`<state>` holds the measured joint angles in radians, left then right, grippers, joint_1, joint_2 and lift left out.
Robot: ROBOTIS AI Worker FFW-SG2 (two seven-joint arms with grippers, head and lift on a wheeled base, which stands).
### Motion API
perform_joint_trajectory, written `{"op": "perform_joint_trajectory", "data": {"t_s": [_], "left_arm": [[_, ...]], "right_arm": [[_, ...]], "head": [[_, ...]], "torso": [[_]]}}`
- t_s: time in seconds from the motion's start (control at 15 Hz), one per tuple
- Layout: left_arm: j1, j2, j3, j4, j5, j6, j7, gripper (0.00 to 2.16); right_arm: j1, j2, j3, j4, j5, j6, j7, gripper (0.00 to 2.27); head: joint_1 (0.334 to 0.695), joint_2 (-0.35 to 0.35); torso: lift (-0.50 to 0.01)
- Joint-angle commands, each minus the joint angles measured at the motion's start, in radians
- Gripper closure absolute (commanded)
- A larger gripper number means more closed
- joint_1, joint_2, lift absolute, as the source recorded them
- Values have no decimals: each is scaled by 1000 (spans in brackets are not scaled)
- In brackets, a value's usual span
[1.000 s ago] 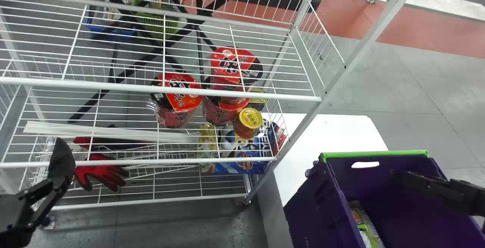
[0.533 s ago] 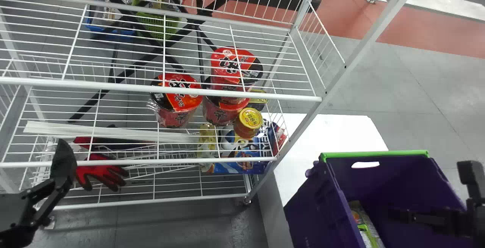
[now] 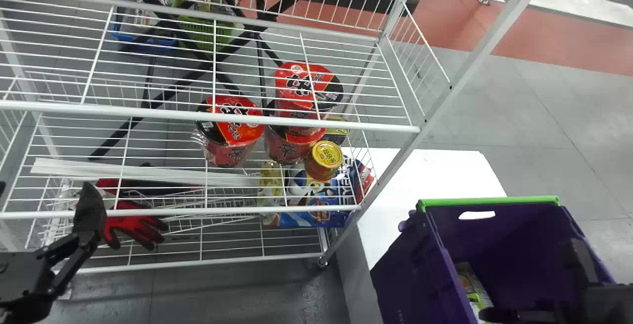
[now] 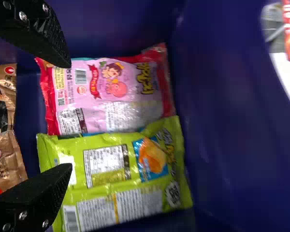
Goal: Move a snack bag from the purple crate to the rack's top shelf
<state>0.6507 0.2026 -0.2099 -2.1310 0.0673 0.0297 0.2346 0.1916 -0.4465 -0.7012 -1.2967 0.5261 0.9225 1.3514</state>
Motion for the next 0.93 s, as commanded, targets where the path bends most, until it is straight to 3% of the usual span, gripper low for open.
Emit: {"op": "perform_joint_trajectory", "data": {"t_s": [0.0,0.47,0.6,0.87], "left_arm": [[4,3,-5,-4,-3,-3,3,161],[17,8,-5,-10,-6,-3,8,161],[15,8,-3,-9,-8,-3,8,161],[18,8,-5,-7,-11,0,9,161]], "right_arm": [[-26,-1,26,71,-12,-64,-6,60],[-81,-18,131,174,-17,-98,16,46],[-121,-38,183,214,14,-83,16,36],[-156,-38,238,209,84,19,16,29]], "head": [[695,-350],[695,-350],[695,-350],[695,-350]], "torso": [[-448],[-448],[-448],[-448]]}}
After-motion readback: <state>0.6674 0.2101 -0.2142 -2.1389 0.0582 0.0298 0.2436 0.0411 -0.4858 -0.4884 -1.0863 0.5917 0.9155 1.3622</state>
